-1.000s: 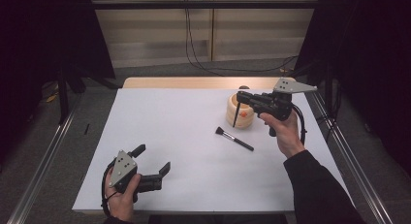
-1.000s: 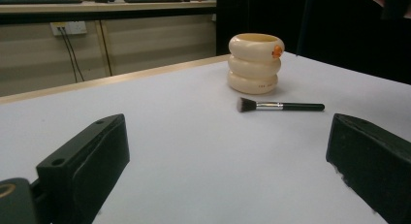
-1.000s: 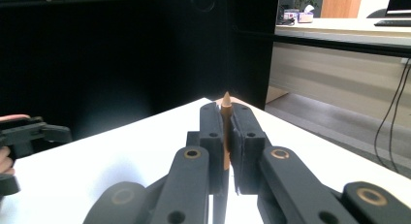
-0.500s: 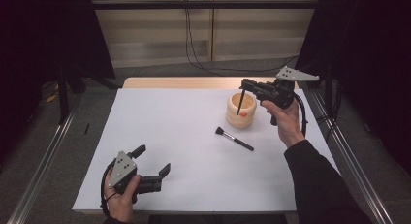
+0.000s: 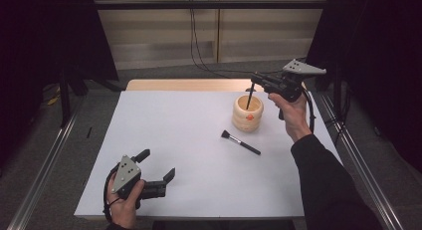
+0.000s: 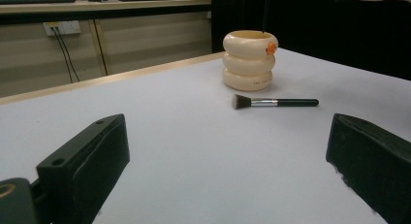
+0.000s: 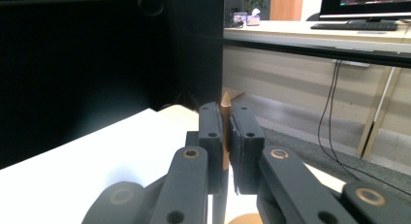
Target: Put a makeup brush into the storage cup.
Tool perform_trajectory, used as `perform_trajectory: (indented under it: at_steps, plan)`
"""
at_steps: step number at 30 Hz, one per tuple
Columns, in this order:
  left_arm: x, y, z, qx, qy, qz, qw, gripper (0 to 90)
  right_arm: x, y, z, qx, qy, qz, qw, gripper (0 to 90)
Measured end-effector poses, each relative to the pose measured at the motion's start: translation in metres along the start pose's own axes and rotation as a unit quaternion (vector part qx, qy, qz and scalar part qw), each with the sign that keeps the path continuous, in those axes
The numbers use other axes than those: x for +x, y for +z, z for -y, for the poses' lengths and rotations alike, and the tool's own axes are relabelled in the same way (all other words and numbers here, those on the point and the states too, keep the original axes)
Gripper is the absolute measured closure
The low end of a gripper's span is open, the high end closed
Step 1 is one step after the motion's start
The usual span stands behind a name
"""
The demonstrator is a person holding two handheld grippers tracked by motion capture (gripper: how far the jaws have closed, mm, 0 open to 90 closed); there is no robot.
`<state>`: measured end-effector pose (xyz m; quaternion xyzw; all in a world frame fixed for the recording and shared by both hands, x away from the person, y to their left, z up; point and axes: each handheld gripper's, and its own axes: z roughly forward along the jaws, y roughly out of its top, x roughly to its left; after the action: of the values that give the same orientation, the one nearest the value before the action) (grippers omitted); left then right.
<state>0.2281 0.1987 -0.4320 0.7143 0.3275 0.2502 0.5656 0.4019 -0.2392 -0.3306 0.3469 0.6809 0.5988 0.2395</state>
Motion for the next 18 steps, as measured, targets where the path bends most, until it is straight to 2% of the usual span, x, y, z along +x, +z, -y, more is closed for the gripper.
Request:
perform_trajectory:
  at_steps: [7,16,18]
  plan:
    - [0.001,0.000,0.000,0.001,-0.002,0.000,1.0000,1.6,-0.011,0.004,0.003,0.007,-0.002,0.021,0.9998,84.5]
    - [0.001,-0.001,0.000,0.000,0.002,-0.001,1.0000,1.7,-0.016,0.008,0.015,0.020,-0.007,0.024,0.9995,84.4]
    - [0.001,-0.001,0.000,0.001,0.001,-0.001,1.0000,1.7,-0.016,0.009,0.018,0.023,-0.010,0.019,0.9995,84.3]
